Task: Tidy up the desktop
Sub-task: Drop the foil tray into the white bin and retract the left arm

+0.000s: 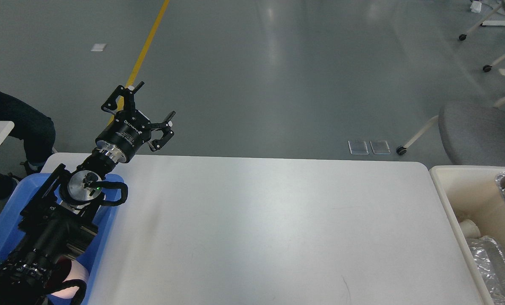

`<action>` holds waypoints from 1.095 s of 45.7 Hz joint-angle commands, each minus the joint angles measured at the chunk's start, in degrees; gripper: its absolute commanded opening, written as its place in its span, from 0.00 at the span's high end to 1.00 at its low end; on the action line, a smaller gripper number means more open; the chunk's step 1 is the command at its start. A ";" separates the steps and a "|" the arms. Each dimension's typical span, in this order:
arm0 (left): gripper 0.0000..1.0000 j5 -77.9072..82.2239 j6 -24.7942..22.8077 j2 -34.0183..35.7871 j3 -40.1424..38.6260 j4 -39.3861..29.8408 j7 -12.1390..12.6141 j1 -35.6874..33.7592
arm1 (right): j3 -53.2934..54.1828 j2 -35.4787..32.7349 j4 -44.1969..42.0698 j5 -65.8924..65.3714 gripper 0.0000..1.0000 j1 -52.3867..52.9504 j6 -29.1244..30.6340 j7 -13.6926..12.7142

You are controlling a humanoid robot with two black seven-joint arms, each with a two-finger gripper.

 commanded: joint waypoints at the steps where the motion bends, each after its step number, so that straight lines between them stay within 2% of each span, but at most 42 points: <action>1: 0.02 0.00 0.00 0.03 0.00 0.00 0.00 0.68 | 0.34 2.51 -0.10 -0.01 0.51 0.42 -7.65 0.08; 3: 0.02 0.00 -0.09 0.03 0.00 0.00 0.00 0.68 | 0.43 3.21 -0.01 -0.01 0.45 0.51 -9.23 0.17; 7: 0.02 0.00 -0.35 -0.06 0.09 0.00 0.00 0.68 | 0.52 4.09 0.34 0.07 0.20 0.77 -10.03 0.08; 11: 0.02 0.00 -0.44 0.03 0.09 0.00 0.00 0.68 | 0.52 4.00 0.52 0.07 0.01 0.77 -10.03 0.08; 26: 0.02 0.00 -1.93 1.35 0.09 0.00 0.00 0.68 | 2.54 -0.48 0.69 0.43 0.00 7.09 -9.77 -0.01; 34: 0.02 0.00 -2.11 3.80 0.09 0.00 0.00 0.60 | 2.63 -1.09 2.01 0.86 0.00 17.98 -8.72 0.08; 38: 0.02 0.00 -2.11 5.04 0.17 0.00 0.00 0.42 | 3.07 -0.66 4.64 4.10 0.00 21.59 -3.37 -0.01; 43: 0.02 0.00 -2.37 5.13 0.17 0.00 0.00 -0.55 | 6.14 0.22 8.78 16.48 0.00 23.62 5.77 -0.01; 50: 0.02 0.00 -2.37 4.60 0.35 0.00 0.00 -1.16 | 7.46 5.40 10.27 27.84 0.00 23.97 16.76 0.34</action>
